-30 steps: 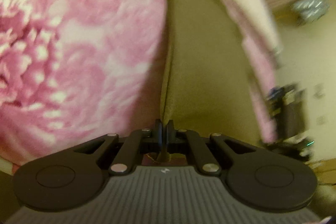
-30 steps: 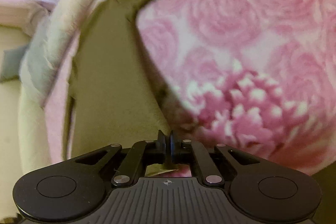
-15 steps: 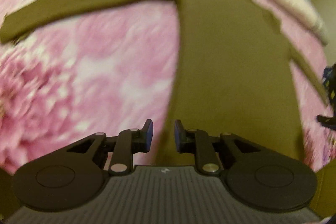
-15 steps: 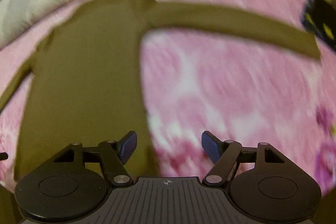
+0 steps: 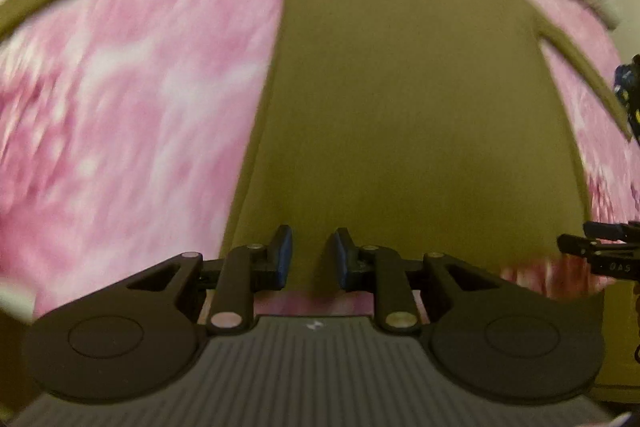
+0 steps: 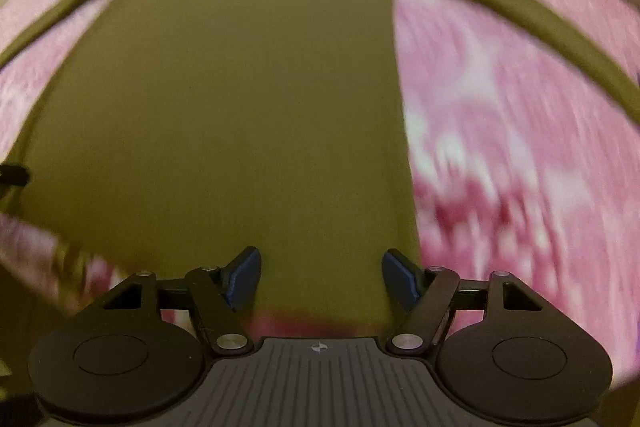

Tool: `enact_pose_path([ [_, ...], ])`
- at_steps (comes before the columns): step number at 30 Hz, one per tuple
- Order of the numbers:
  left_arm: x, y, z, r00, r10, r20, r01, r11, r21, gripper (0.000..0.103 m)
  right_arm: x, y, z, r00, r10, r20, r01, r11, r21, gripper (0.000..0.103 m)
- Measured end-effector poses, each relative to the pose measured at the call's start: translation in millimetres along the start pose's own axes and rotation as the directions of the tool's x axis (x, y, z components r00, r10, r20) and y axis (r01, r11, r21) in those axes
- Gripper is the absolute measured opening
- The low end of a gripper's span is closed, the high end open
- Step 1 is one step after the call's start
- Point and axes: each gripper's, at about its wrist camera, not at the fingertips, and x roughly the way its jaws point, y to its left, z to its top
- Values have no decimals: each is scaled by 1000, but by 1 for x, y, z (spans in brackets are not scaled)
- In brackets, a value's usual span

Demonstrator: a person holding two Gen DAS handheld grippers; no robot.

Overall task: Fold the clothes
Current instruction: 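Open both tools and raise them above the flattened shirt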

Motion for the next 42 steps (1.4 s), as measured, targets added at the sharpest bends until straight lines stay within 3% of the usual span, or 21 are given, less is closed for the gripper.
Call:
enact_pose_path([
  [4, -23, 11, 2, 991, 40, -124, -50, 996, -75, 19, -11, -13, -4, 982, -4, -189, 29, 991, 132, 71],
  [6, -39, 13, 10, 987, 51, -150, -65, 994, -92, 22, -29, -22, 4, 982, -10, -187, 54, 971, 232, 71],
  [10, -85, -5, 59, 997, 50, -53, -53, 998, -45, 29, -77, -25, 33, 999, 11, -53, 9, 934, 357, 71],
  [14, -135, -27, 101, 997, 43, 66, -41, 999, -21, 38, -126, -14, 69, 996, 10, 93, -47, 915, 402, 71],
  [19, -187, -51, 129, 985, 43, 166, -44, 999, 4, 42, -186, 2, 102, 976, 32, 216, -114, 919, 378, 71],
  [24, -211, -66, 128, 978, 82, 193, -85, 996, 6, 43, -228, 14, 119, 957, 52, 284, -152, 926, 344, 71],
  [27, -221, -74, 119, 973, 103, 206, -104, 995, -4, 43, -242, 21, 120, 954, 37, 299, -132, 944, 304, 71],
  [32, -236, -86, 102, 964, 138, 227, -136, 990, -23, 44, -239, 29, 112, 963, 32, 269, -93, 972, 215, 71],
  [42, -254, -127, 68, 953, 174, 247, -164, 985, -59, 45, -251, 13, 83, 973, 67, 221, -96, 988, 124, 71],
])
